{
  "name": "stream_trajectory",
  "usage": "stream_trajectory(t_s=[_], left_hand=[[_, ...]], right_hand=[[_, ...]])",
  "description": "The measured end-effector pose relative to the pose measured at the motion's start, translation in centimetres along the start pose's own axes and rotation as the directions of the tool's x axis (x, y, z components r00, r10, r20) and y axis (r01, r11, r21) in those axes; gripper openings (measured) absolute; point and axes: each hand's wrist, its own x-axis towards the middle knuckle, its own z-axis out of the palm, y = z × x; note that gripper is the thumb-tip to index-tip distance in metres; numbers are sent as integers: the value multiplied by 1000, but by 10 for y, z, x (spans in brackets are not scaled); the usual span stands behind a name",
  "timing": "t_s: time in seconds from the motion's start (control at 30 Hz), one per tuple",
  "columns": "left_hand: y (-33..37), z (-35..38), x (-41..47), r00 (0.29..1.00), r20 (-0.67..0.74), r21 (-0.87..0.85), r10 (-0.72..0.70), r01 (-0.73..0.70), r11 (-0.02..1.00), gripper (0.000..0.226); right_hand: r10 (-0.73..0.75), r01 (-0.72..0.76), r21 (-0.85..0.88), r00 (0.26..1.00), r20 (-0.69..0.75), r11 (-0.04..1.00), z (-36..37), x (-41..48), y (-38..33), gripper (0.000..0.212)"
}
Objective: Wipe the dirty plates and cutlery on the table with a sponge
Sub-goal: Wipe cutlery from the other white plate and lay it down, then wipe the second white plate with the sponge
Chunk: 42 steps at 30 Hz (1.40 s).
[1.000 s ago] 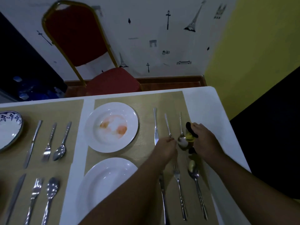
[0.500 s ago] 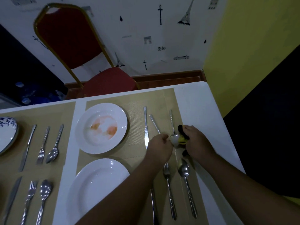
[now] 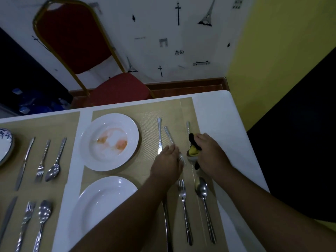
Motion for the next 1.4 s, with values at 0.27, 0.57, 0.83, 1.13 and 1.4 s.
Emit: stream_trajectory(t_s=[0.27, 0.57, 0.83, 1.13, 1.4], left_hand=[[-6, -5, 4, 999, 11, 17, 38, -38, 999, 67], [-19, -39, -10, 996, -87, -118, 27, -37, 992, 62], [-131, -114, -78, 824, -200, -449, -530, 404, 797, 54], [-211, -130, -93, 609, 223, -865, -761, 484, 134, 50], [-224, -139, -83, 657, 481, -876, -581, 393, -281, 27]], right_hand=[[1, 4, -70, 997, 77, 998, 0, -6, -8, 70], [-41, 58, -201, 995, 88, 978, 3, -8, -37, 70], [-197, 210, -178, 976, 92, 961, 34, 18, -111, 64], [-233, 250, -113, 962, 143, 962, 110, 26, -207, 74], [-53, 82, -118, 972, 229, 990, 132, 20, -223, 98]])
